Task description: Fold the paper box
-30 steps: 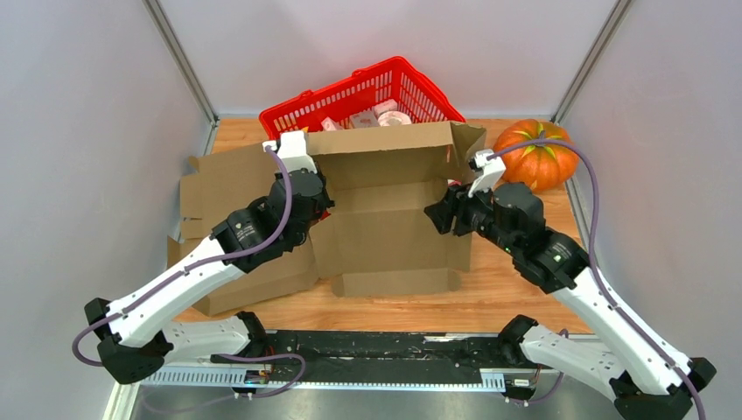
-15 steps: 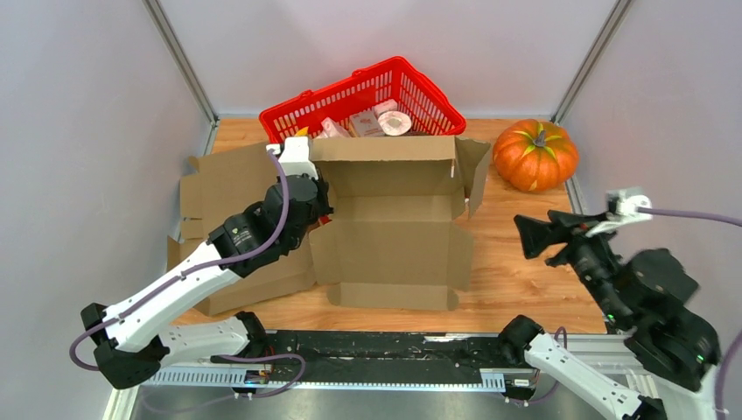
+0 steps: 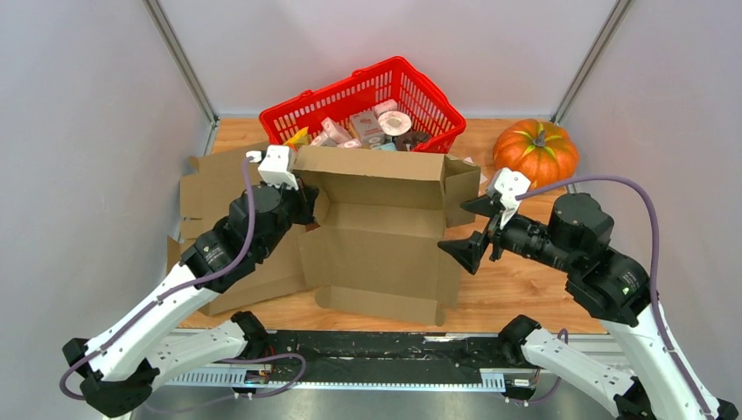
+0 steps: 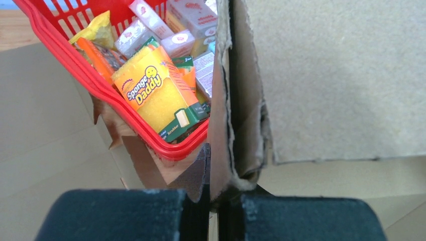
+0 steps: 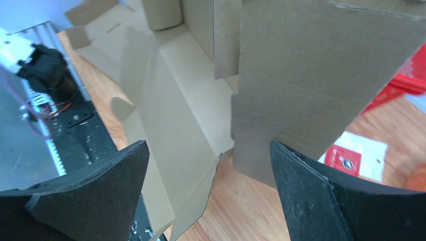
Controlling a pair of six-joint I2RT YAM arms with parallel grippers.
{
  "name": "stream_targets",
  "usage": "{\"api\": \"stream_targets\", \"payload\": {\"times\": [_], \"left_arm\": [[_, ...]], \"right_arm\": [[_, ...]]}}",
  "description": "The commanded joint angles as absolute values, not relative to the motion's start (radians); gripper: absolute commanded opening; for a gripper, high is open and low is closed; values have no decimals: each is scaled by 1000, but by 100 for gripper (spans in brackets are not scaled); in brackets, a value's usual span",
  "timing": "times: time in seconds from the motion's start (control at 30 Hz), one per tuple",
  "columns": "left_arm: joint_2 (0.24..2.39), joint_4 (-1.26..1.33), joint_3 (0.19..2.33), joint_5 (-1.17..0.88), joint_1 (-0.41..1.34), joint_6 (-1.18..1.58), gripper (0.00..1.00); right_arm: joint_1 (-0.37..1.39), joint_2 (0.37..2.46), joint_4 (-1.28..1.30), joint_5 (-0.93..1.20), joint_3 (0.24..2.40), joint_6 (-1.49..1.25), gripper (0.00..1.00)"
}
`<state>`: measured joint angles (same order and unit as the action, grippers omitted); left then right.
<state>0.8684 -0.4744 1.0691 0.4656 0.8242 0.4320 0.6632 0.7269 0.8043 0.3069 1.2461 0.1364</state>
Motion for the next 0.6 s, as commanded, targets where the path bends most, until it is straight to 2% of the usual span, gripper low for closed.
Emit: {"api": "stream_targets", "payload": {"times": [0.0, 0.1, 0.2, 0.3, 0.43, 0.57], "left_arm": [[831, -403, 1068, 382, 813, 405, 0], [830, -410, 1069, 374, 805, 400, 0], [836, -428, 1083, 385, 796, 410, 0], [847, -459, 1098, 399, 785, 417, 0], [853, -442, 1101, 341, 782, 414, 0], [850, -422, 1091, 301, 782, 402, 0]], "right_arm": [[652, 742, 810, 454, 1307, 186, 97], [652, 716, 787, 497, 1331, 131, 97], [652, 695, 842, 93, 1379, 54, 97], [653, 613, 894, -58, 1347, 87, 99], [652, 615, 891, -15, 1295, 115, 100], [652, 643, 844, 312, 1285, 146, 100]]}}
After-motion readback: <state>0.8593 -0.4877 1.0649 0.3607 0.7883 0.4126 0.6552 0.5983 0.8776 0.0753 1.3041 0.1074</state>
